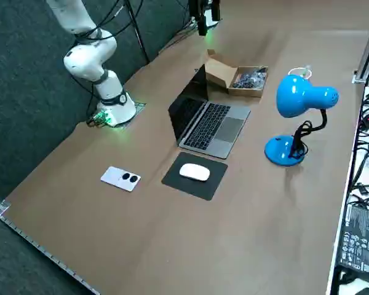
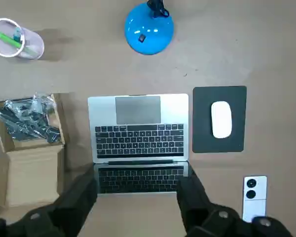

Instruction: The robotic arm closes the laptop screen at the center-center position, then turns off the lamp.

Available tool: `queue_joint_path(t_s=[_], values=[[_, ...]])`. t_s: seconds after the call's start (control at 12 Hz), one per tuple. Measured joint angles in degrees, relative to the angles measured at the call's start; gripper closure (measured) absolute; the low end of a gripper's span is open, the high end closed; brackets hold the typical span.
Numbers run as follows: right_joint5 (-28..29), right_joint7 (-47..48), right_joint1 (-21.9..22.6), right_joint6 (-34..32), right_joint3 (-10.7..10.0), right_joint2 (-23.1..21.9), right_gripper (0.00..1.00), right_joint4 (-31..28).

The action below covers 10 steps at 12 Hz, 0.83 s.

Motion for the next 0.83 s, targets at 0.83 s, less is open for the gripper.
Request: queue_joint_path(t_s=[0.83], values=[[0.01, 0.15, 0.0, 0.11, 0.0, 0.0, 0.0, 0.0]])
